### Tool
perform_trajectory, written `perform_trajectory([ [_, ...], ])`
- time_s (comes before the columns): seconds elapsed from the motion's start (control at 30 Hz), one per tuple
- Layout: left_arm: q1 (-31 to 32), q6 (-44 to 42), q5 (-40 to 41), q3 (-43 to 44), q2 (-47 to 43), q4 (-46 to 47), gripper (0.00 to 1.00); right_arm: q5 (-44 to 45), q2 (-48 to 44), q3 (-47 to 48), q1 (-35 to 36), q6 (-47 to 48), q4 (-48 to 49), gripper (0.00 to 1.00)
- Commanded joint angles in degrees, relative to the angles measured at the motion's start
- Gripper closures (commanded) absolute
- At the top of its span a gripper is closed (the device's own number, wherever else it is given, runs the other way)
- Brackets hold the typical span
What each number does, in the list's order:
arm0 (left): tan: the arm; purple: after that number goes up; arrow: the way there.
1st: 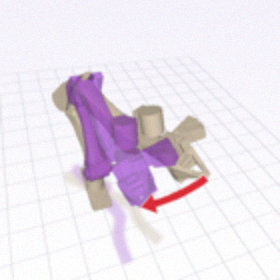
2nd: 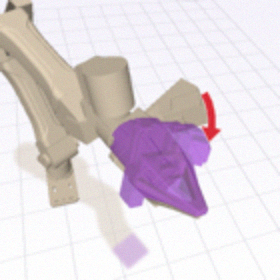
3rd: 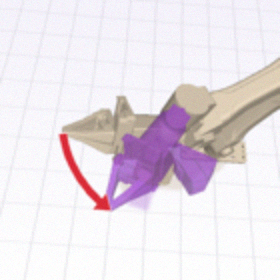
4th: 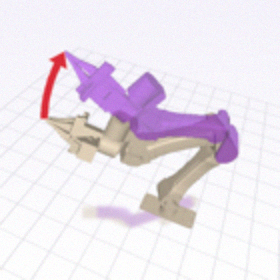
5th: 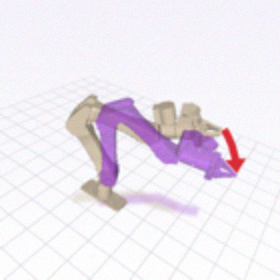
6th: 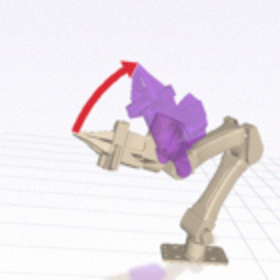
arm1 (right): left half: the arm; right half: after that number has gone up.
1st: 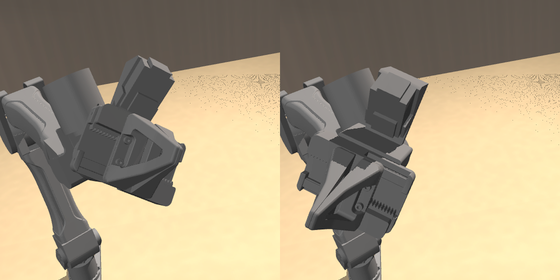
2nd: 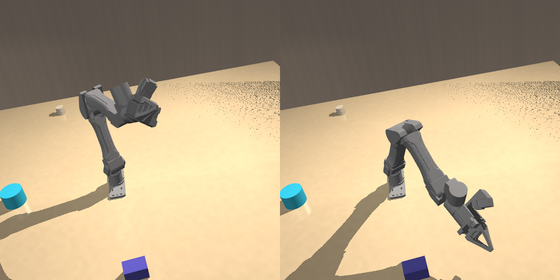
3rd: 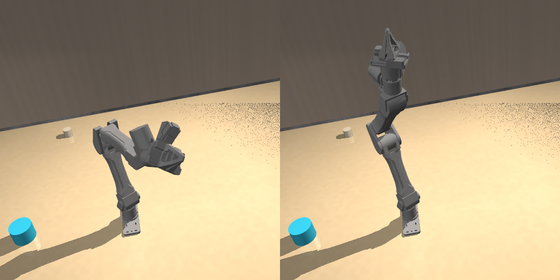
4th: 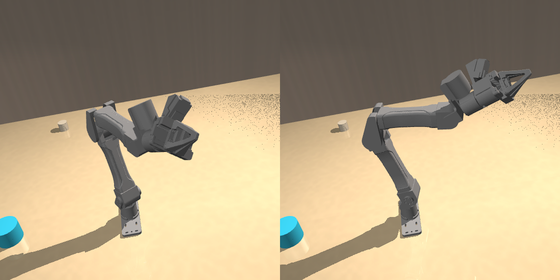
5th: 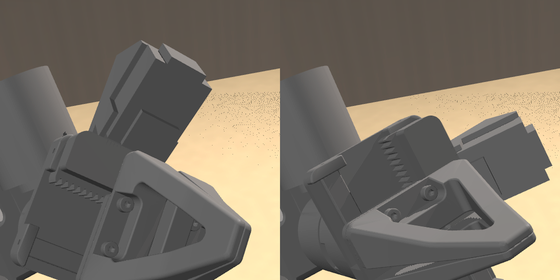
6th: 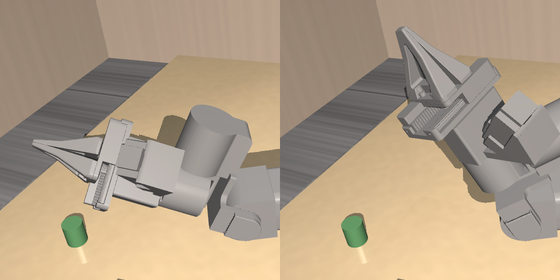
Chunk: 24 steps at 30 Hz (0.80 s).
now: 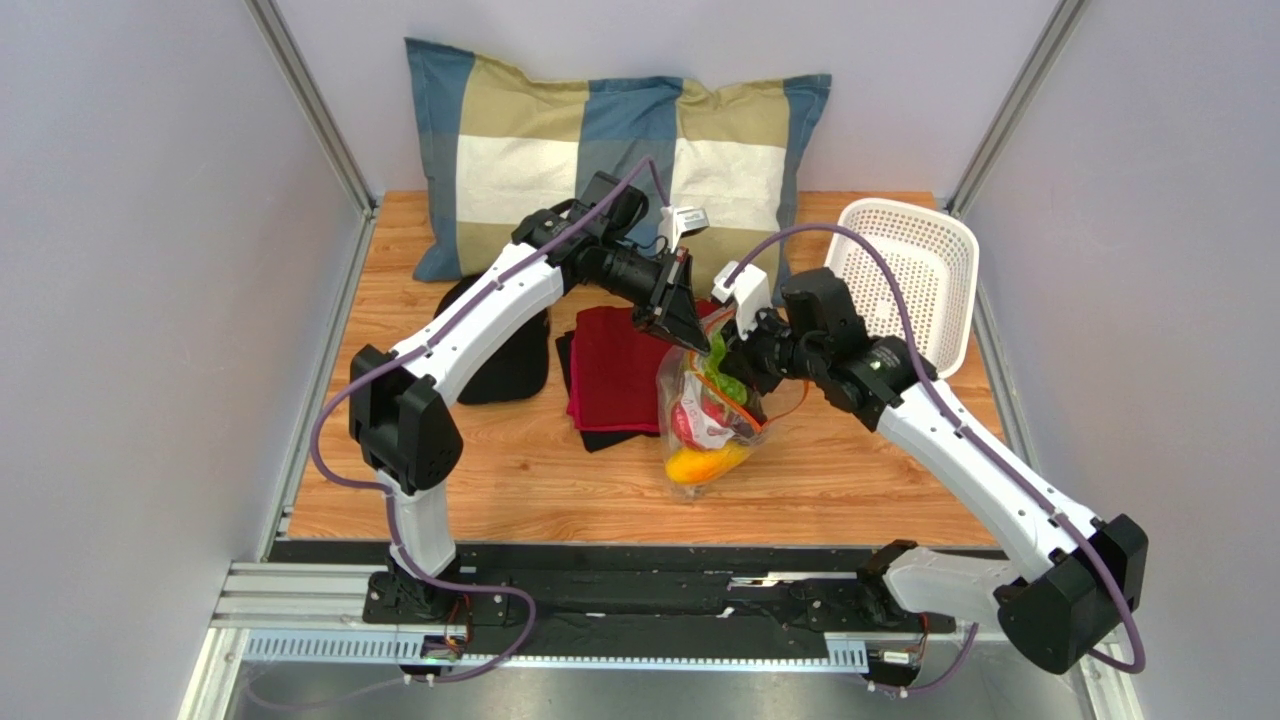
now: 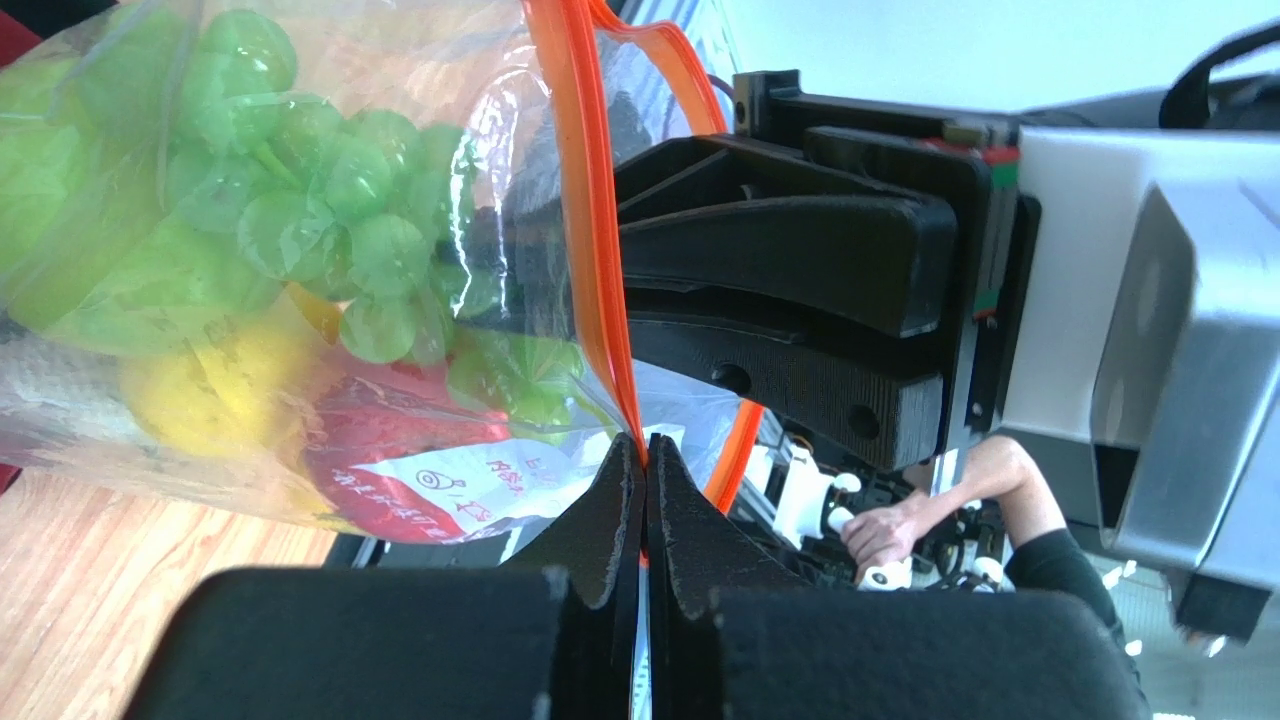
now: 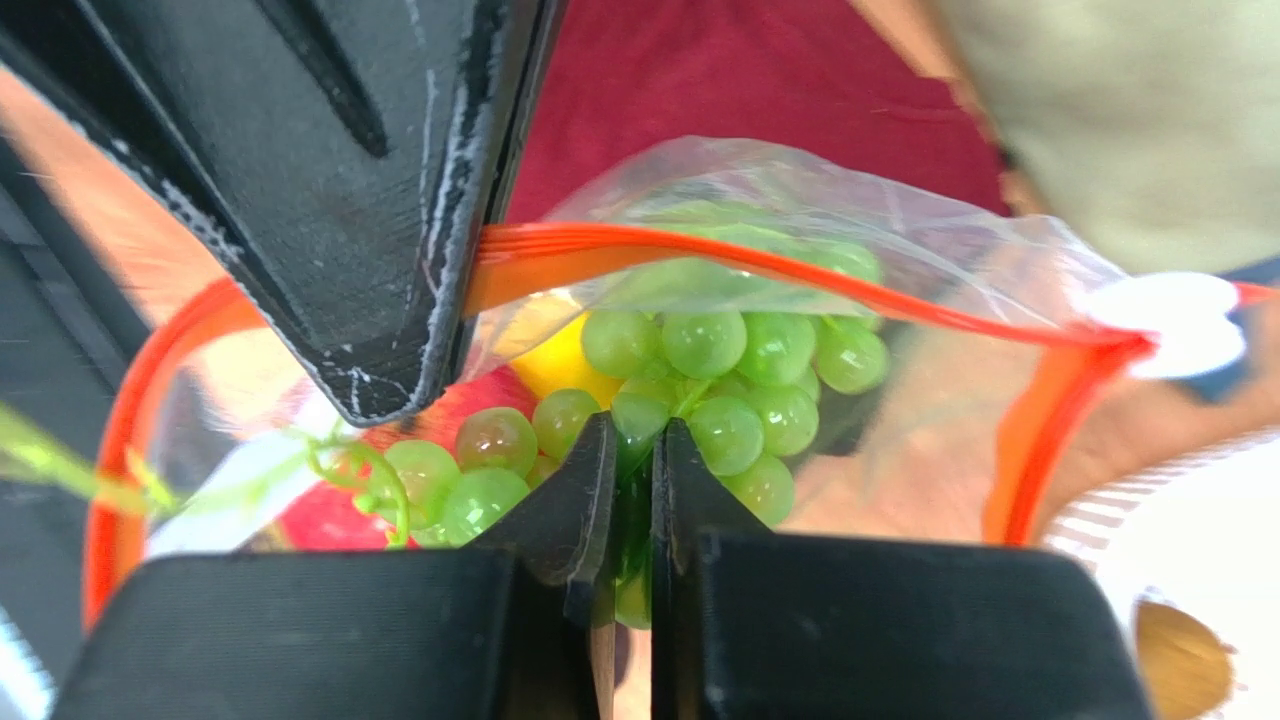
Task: Place the food in the zip-top bag and seal the zipper
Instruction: Place the fake fruit in the zipper food storage bag.
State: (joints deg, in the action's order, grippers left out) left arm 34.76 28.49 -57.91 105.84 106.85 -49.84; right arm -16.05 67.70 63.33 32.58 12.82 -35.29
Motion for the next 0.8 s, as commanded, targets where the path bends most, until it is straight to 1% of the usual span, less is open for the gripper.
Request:
perform_trajectory([
  [0.0,-0.49,0.95,-2.64,-0.02,-2.43,2.38,1.00,11.57,-2.49,-0.49,2.31,5.99,5.68,1.00],
  [0.13,-1.01,1.65,-3.52,0.07,-2.52,2.56,1.00,13.32,-2.92,-0.66,3.19,8.00,4.26,1.00],
  [0.3,-1.63,1.92,-4.23,-0.11,-2.78,2.73,1.00,15.97,-3.02,-2.51,7.76,12.83,2.25,1.00],
  [0.33,-1.72,1.92,-4.40,-0.20,-2.87,2.74,1.00,18.32,-3.10,-2.86,8.03,13.11,2.15,1.00],
  [0.43,-1.80,1.66,-4.23,-0.37,-3.22,2.74,1.00,18.69,-3.19,-2.43,8.11,12.68,1.10,1.00],
  [0.47,-1.80,1.48,-3.97,-0.72,-3.31,2.74,1.00,18.52,-3.19,-0.77,8.12,11.97,-0.21,0.97],
  [0.5,-1.80,1.48,-3.97,-0.90,-3.31,2.74,1.00,18.34,-3.45,0.38,8.03,11.27,-0.83,0.84],
  [0.57,-1.80,1.48,-4.05,-1.25,-3.40,2.73,1.00,16.85,-3.89,3.19,7.85,9.16,-2.67,0.66],
  [0.6,-1.80,1.48,-3.97,-1.34,-3.40,2.82,1.00,16.85,-4.24,5.73,7.76,8.54,-2.85,0.51],
  [0.63,-1.89,1.48,-3.97,-1.51,-3.40,2.91,1.00,14.76,-4.85,7.32,7.59,7.76,-3.29,0.45],
  [0.7,-1.80,1.48,-3.88,-1.95,-3.57,3.09,1.00,14.03,-5.12,11.61,6.80,7.05,-4.96,0.38],
  [0.77,-1.80,1.57,-3.70,-2.31,-3.40,3.35,1.00,12.72,-5.30,13.74,4.88,5.82,-6.01,0.37],
])
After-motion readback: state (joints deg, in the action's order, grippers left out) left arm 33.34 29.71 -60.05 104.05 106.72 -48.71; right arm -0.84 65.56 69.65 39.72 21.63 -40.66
